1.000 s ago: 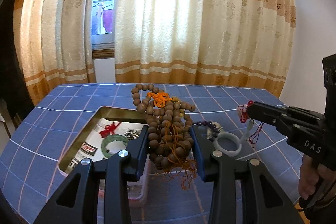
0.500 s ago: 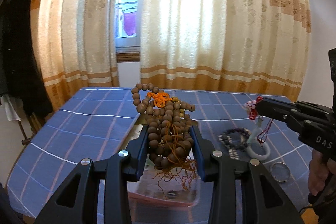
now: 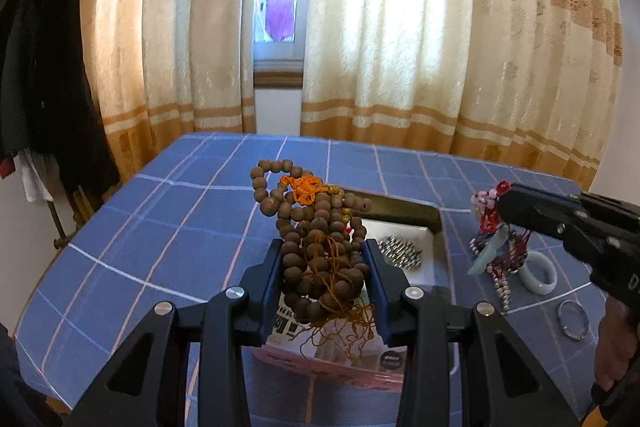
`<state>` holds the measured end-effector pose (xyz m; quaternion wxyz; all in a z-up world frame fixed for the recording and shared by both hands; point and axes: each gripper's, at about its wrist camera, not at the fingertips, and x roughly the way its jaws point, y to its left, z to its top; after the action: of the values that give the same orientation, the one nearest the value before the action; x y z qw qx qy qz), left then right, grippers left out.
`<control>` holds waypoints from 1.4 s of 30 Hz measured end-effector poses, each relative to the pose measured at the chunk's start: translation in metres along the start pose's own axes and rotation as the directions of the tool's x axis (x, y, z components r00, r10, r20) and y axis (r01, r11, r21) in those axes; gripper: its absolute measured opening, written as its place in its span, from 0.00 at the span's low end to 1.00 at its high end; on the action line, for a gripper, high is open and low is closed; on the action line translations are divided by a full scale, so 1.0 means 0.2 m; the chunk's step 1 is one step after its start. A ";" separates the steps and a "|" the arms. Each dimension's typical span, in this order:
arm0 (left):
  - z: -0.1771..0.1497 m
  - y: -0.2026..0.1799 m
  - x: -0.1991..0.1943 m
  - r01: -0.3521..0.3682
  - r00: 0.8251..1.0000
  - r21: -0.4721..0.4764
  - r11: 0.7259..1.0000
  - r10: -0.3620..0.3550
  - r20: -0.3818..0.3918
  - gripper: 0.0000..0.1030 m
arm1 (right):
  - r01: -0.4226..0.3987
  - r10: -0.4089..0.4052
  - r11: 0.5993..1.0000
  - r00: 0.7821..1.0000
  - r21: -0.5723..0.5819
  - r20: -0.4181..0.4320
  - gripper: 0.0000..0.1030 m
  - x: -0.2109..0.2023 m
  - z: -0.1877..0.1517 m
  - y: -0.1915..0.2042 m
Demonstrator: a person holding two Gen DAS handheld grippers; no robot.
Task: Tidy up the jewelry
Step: 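Lift and carry the mala with the left gripper while the right carries the pendant over the tin, then lower the mala into the tin and open the left gripper while the right releases the pendant inside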
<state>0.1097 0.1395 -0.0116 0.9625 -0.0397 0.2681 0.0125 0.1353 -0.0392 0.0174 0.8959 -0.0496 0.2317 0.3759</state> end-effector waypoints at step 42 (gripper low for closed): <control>-0.14 0.04 0.16 -0.006 0.992 -0.018 1.000 0.004 -0.126 0.65 | -0.026 0.031 0.999 0.984 0.032 -0.174 0.22 0.31 -0.24 0.06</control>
<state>0.1219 0.1448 -0.0520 0.9432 -0.0488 0.3284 0.0149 0.1466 -0.0031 -0.0515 0.8674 -0.0656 0.3155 0.3792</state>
